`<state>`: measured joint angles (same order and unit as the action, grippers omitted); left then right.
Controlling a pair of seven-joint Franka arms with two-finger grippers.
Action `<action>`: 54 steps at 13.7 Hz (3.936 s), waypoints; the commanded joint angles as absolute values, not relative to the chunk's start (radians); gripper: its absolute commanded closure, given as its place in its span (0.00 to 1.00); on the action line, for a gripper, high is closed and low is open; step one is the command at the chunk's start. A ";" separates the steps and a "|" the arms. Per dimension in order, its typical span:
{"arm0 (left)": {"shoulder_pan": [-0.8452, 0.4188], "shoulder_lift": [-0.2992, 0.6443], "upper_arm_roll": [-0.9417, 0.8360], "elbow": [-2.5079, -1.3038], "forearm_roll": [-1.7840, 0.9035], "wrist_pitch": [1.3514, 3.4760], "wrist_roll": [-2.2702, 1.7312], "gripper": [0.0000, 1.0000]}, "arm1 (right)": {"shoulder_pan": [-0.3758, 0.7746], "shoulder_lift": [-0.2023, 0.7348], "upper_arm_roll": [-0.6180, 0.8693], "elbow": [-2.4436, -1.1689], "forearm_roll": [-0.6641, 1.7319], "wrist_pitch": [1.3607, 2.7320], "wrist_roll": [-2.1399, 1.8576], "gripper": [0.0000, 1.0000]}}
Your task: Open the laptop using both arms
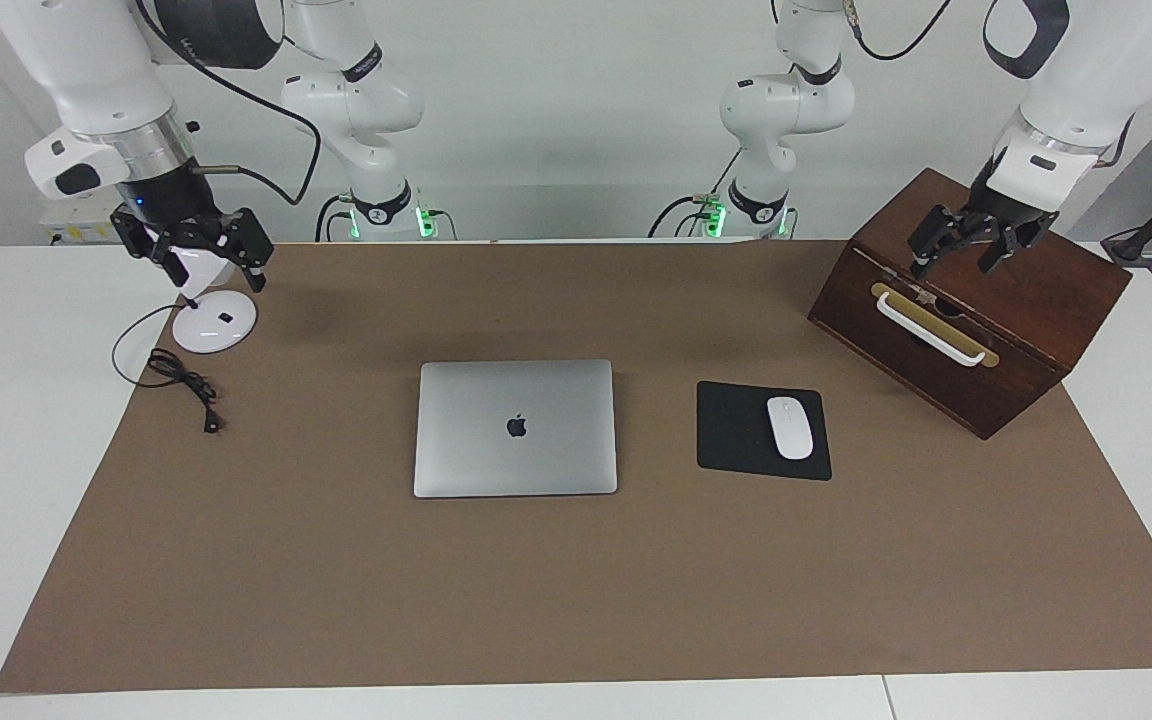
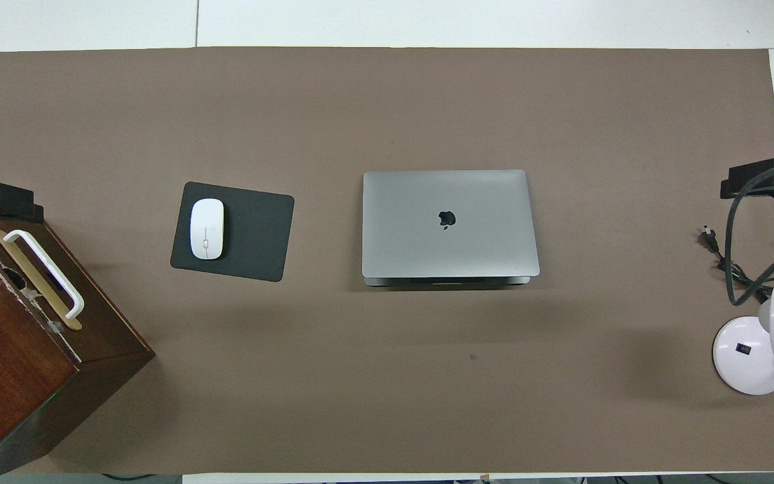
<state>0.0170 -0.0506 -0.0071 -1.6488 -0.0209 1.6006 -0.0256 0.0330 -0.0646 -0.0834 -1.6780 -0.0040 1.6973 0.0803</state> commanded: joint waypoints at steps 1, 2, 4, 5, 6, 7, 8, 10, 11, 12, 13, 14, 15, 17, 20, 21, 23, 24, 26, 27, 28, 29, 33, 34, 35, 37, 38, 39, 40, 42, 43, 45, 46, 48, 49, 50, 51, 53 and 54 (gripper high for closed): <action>0.015 -0.040 -0.002 -1.623 -0.034 1.597 -0.015 0.00 | 0.029 -0.080 -0.080 -1.694 -0.009 1.707 0.104 0.02; 0.015 -0.040 -0.002 -1.623 -0.034 1.597 -0.015 0.00 | 0.029 -0.080 -0.078 -1.694 -0.009 1.707 0.104 0.02; 0.015 -0.040 -0.002 -1.623 -0.034 1.597 -0.015 0.00 | 0.029 -0.080 -0.080 -1.694 -0.009 1.709 0.104 0.02; 0.015 -0.041 -0.002 -1.623 -0.034 1.597 -0.015 0.00 | 0.029 -0.080 -0.078 -1.694 -0.009 1.707 0.104 0.02; 0.015 -0.041 -0.002 -1.623 -0.034 1.597 -0.015 0.00 | 0.029 -0.080 -0.080 -1.692 -0.009 1.707 0.106 0.02; 0.015 -0.041 -0.002 -1.626 -0.034 1.597 -0.015 0.00 | 0.029 -0.080 -0.078 -1.692 -0.009 1.707 0.106 0.02; 0.012 -0.043 0.002 -1.628 -0.034 1.598 -0.015 0.00 | 0.029 -0.080 -0.078 -1.692 -0.009 1.707 0.106 0.02; 0.014 -0.043 -0.002 -1.626 -0.034 1.598 -0.015 0.00 | 0.031 -0.081 -0.078 -1.692 -0.009 1.706 0.112 0.03; 0.014 -0.043 -0.002 -1.626 -0.034 1.598 -0.015 0.00 | 0.032 -0.080 -0.078 -1.692 -0.009 1.703 0.136 0.03; 0.014 -0.043 -0.002 -1.628 -0.037 1.603 -0.017 0.00 | 0.034 -0.081 -0.078 -1.693 -0.009 1.703 0.150 0.03; 0.015 -0.043 -0.002 -1.628 -0.037 1.606 -0.017 0.00 | 0.035 -0.081 -0.078 -1.692 -0.009 1.703 0.158 0.03; 0.015 -0.043 -0.002 -1.628 -0.037 1.606 -0.017 0.00 | 0.037 -0.081 -0.078 -1.692 -0.009 1.704 0.176 0.03; 0.014 -0.043 0.002 -1.628 -0.037 1.609 -0.018 0.00 | 0.037 -0.081 -0.078 -1.692 -0.009 1.707 0.193 0.03; 0.012 -0.043 0.003 -1.629 -0.035 1.612 -0.025 0.00 | 0.038 -0.081 -0.078 -1.692 -0.009 1.707 0.198 0.03; 0.006 -0.044 0.002 -1.634 -0.034 1.624 -0.031 0.00 | 0.038 -0.081 -0.078 -1.692 -0.009 1.712 0.195 0.04; 0.006 -0.043 -0.002 -1.634 -0.034 1.624 -0.028 0.00 | 0.038 -0.081 -0.077 -1.692 -0.009 1.713 0.195 0.06; 0.006 -0.044 -0.002 -1.634 -0.034 1.624 -0.026 0.00 | 0.038 -0.081 -0.077 -1.692 -0.006 1.712 0.233 0.26; 0.008 -0.044 -0.002 -1.635 -0.034 1.624 -0.023 0.00 | 0.037 -0.081 -0.077 -1.692 0.021 1.715 0.283 0.27; 0.008 -0.046 -0.002 -1.637 -0.034 1.624 -0.018 0.00 | 0.020 -0.077 -0.080 -1.694 0.130 1.756 0.412 0.32; 0.006 -0.046 -0.002 -1.638 -0.034 1.624 -0.018 0.00 | 0.012 -0.075 -0.080 -1.697 0.143 1.788 0.504 0.53; 0.008 -0.048 -0.002 -1.640 -0.035 1.624 -0.017 0.00 | 0.012 -0.075 -0.080 -1.698 0.149 1.810 0.581 0.70; 0.008 -0.048 -0.002 -1.641 -0.035 1.623 -0.017 0.00 | 0.014 -0.074 -0.078 -1.698 0.156 1.825 0.639 0.89; 0.006 -0.048 -0.002 -1.643 -0.035 1.624 -0.021 0.51 | 0.012 -0.078 -0.080 -1.710 0.256 1.989 1.048 1.00; 0.008 -0.048 -0.002 -1.646 -0.035 1.624 -0.021 0.84 | 0.014 -0.078 -0.080 -1.727 0.279 2.079 1.183 1.00; 0.008 -0.049 -0.002 -1.652 -0.037 1.626 -0.028 1.00 | 0.026 -0.083 -0.078 -1.759 0.282 2.183 1.301 1.00; 0.008 -0.051 -0.002 -1.657 -0.037 1.632 -0.029 1.00 | 0.052 -0.110 -0.071 -1.853 0.282 2.366 1.437 1.00; 0.006 -0.054 -0.002 -1.661 -0.037 1.635 -0.031 1.00 | 0.079 -0.129 -0.071 -1.906 0.281 2.457 1.495 1.00; 0.006 -0.060 -0.002 -1.673 -0.037 1.646 -0.031 1.00 | 0.098 -0.149 -0.071 -1.964 0.278 2.547 1.549 1.00; 0.006 -0.069 -0.002 -1.695 -0.037 1.661 -0.031 1.00 | 0.116 -0.169 -0.069 -2.011 0.275 2.616 1.596 1.00; 0.005 -0.092 -0.003 -1.745 -0.038 1.693 -0.029 1.00 | 0.135 -0.189 -0.068 -2.066 0.267 2.686 1.678 1.00; 0.003 -0.103 -0.005 -1.781 -0.046 1.724 -0.029 1.00 | 0.146 -0.192 -0.067 -2.077 0.267 2.700 1.702 1.00; -0.027 -0.152 -0.003 -1.886 -0.061 1.810 -0.040 1.00 | 0.159 -0.198 -0.066 -2.097 0.265 2.732 1.747 1.00; -0.046 -0.178 -0.005 -1.949 -0.072 1.869 -0.070 1.00 | 0.176 -0.207 -0.066 -2.123 0.265 2.759 1.765 1.00; -0.081 -0.221 -0.005 -2.052 -0.106 1.984 -0.109 1.00 | 0.205 -0.235 -0.063 -2.183 0.265 2.792 1.781 1.00; -0.095 -0.233 -0.005 -2.084 -0.116 2.015 -0.109 1.00 | 0.210 -0.254 -0.052 -2.212 0.262 2.793 1.802 1.00; -0.109 -0.245 -0.005 -2.110 -0.121 2.043 -0.109 1.00 | 0.209 -0.276 -0.029 -2.241 0.246 2.793 1.825 1.00; -0.127 -0.262 -0.005 -2.150 -0.130 2.084 -0.109 1.00 | 0.209 -0.305 -0.015 -2.281 0.212 2.793 1.866 1.00; -0.168 -0.308 -0.005 -2.256 -0.164 2.204 -0.109 1.00 | 0.209 -0.350 0.012 -2.341 0.140 2.792 1.945 1.00; -0.196 -0.325 -0.005 -2.304 -0.169 2.259 -0.109 1.00 | 0.209 -0.366 0.018 -2.362 0.117 2.792 1.971 1.00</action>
